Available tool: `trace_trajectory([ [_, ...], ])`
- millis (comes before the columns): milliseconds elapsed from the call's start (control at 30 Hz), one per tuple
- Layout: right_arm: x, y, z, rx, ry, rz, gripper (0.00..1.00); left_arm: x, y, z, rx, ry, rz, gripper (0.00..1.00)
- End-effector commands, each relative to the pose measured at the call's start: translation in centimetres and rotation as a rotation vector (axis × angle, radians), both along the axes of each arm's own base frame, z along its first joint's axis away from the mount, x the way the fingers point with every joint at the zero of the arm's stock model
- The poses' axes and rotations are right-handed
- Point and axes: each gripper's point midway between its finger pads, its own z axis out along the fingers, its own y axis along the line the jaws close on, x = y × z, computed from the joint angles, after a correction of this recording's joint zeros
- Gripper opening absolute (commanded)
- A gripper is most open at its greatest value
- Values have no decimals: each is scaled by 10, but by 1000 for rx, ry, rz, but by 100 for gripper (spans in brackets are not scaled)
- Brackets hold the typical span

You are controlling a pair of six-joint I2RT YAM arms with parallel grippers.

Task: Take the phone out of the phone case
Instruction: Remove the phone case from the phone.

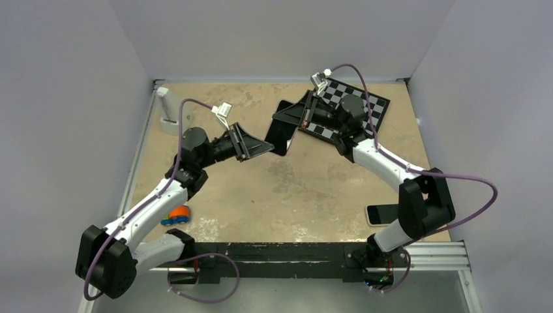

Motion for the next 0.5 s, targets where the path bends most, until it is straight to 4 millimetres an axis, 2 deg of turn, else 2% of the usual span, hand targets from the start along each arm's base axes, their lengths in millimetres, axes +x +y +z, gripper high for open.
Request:
trace_trajectory([
  [0,-38,12,5,-59,-138,147,0,-9,-3,51,-35,-239,-74,29],
  [200,-55,30,6,-71,-188,247,0,-24,-16,61,-130,-258,-248,28],
  [300,-57,39,2,-75,-181,265,0,-27,-17,68,-177,-268,-268,28],
  [467,-58,41,-4,-68,-172,276,0,-29,-16,65,-152,-288,-270,4],
])
